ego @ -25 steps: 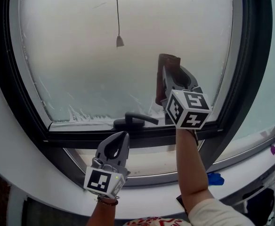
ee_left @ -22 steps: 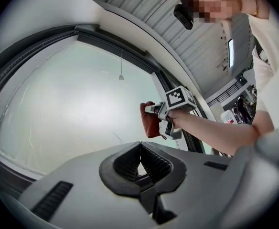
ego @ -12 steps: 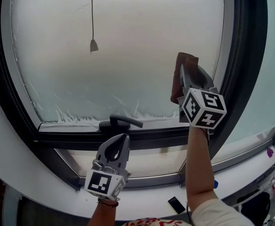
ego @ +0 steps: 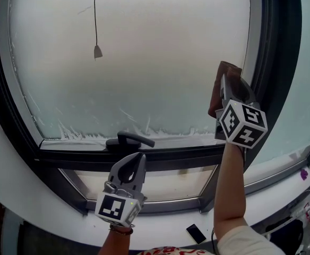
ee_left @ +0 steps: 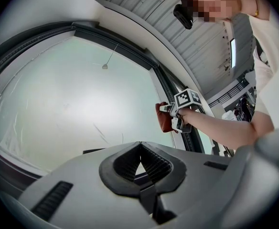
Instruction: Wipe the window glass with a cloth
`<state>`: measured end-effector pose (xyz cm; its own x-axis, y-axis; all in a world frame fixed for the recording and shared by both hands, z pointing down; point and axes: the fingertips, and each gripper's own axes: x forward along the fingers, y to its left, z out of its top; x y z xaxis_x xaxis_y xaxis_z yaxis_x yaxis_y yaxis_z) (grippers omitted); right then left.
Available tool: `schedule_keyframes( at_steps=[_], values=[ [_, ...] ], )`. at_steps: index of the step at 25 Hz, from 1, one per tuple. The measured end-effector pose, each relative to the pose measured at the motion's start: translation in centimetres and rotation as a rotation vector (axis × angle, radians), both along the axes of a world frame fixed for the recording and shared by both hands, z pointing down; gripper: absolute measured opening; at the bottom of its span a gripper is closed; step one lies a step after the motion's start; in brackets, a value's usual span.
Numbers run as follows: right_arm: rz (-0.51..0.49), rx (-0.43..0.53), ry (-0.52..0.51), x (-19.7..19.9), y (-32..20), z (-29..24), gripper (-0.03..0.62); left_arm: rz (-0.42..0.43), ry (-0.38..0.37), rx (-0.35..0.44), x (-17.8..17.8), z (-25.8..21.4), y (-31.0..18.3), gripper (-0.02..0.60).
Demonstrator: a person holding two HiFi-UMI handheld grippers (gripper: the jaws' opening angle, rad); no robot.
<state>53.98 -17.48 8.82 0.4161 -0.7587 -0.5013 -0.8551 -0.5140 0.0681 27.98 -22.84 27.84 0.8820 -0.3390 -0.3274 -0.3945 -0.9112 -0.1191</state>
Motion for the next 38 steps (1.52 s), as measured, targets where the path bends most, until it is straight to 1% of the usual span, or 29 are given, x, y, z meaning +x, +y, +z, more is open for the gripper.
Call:
schedule_keyframes(
  at_steps=[5, 8, 11, 15, 19, 21, 25, 29, 30, 33, 35, 38],
  values=[
    [0.081, -0.027, 0.020, 0.5, 0.4, -0.1, 0.109, 0.011, 0.005, 0.002, 0.9, -0.2, 0.3, 0.020],
    [0.187, -0.031, 0.033, 0.9, 1.2, -0.1, 0.108, 0.019, -0.004, -0.002, 1.3, -0.1, 0.8, 0.020],
    [0.243, -0.017, 0.037, 1.1, 1.8, -0.2, 0.101, 0.024, -0.009, 0.011, 1.1, -0.1, 0.9, 0.020],
    [0.247, 0.011, 0.022, 1.1, 2.0, -0.7, 0.101, 0.032, -0.021, 0.023, 0.6, -0.3, 0.4, 0.020],
    [0.260, 0.012, 0.037, 1.1, 2.1, -2.8, 0.101, 0.063, 0.020, 0.018, -0.1, -2.2, 0.6, 0.020],
    [0.264, 0.014, 0.053, 1.0, 2.1, -4.5, 0.101, 0.071, 0.022, 0.020, -0.4, -2.4, 0.4, 0.020],
    [0.305, 0.011, 0.066, 1.2, 1.5, -7.2, 0.101, 0.076, 0.010, 0.009, -1.0, -2.0, -0.2, 0.020],
    [0.360, 0.009, 0.066, 1.7, 1.0, -7.6, 0.101, 0.082, 0.009, 0.010, -1.7, -2.0, -0.5, 0.020],
    [0.353, 0.015, 0.061, 1.5, 0.9, -7.5, 0.101, 0.082, 0.013, 0.007, -1.9, -2.0, -0.6, 0.020],
    [0.275, 0.045, 0.016, 0.7, 0.2, -7.3, 0.101, 0.079, 0.021, 0.007, -2.7, -2.0, -1.0, 0.020],
    [0.240, 0.051, 0.003, -0.2, -0.7, -7.2, 0.101, 0.076, 0.022, 0.013, -3.2, -2.1, -1.2, 0.020],
    [0.257, 0.034, 0.042, -2.0, -2.1, -7.3, 0.101, 0.055, 0.004, 0.019, -4.3, -2.0, -2.0, 0.020]
  ],
)
